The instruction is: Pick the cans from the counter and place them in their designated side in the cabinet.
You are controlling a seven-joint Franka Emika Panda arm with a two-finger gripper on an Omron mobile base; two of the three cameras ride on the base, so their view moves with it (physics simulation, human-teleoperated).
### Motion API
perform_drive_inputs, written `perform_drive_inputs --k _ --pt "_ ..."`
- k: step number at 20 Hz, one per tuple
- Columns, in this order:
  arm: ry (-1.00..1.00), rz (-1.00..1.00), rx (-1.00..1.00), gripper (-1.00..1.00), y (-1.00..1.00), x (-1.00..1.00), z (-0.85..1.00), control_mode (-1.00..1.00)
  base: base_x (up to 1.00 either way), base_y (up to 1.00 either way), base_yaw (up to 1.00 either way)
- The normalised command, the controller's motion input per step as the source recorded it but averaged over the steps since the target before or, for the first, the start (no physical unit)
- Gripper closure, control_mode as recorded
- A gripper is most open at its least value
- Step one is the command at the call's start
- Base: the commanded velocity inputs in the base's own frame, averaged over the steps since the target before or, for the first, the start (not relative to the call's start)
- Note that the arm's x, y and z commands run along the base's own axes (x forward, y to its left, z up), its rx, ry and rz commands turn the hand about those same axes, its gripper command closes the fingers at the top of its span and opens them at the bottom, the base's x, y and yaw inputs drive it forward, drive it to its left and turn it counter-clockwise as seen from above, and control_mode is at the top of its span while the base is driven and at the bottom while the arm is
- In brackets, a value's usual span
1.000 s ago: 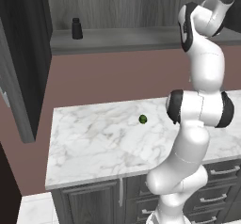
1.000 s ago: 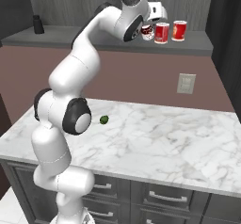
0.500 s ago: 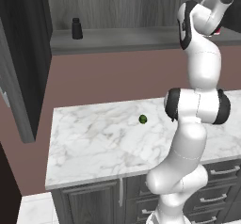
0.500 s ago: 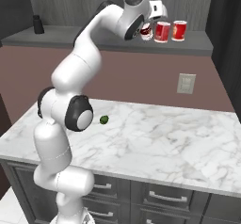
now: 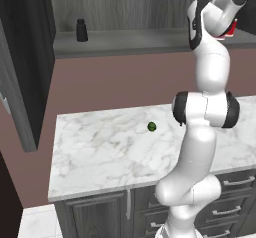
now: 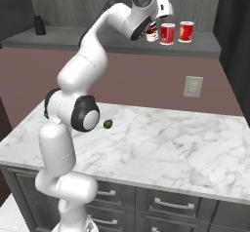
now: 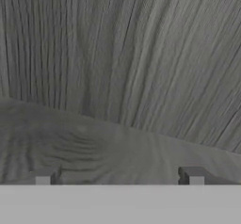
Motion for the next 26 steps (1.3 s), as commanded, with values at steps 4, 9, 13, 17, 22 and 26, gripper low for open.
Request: perform_drive_inputs --k 4,9,13,17,22,26 --pt "-0.08 0.08 0.00 -1.00 -0.17 0.26 -0.05 -1.00 0.00 0.00 0.00" --pt "-0.11 0.10 0.00 -1.00 -0.29 0.11 -0.01 -1.00 0.00 0.00 0.00" --pt "-0.13 0.10 0.00 -1.00 -0.24 0.08 0.00 -1.00 0.00 0.00 0.00" --pt "-0.15 0.10 0.00 -1.00 -0.13 -0.03 0.02 -1.00 0.00 0.00 0.00" --pt "-0.16 0.11 0.00 -1.00 0.02 -0.33 0.07 -1.00 0.00 0.00 0.00" --pt "-0.13 0.10 0.00 -1.00 0.12 -0.28 0.02 -1.00 0.00 0.00 0.00"
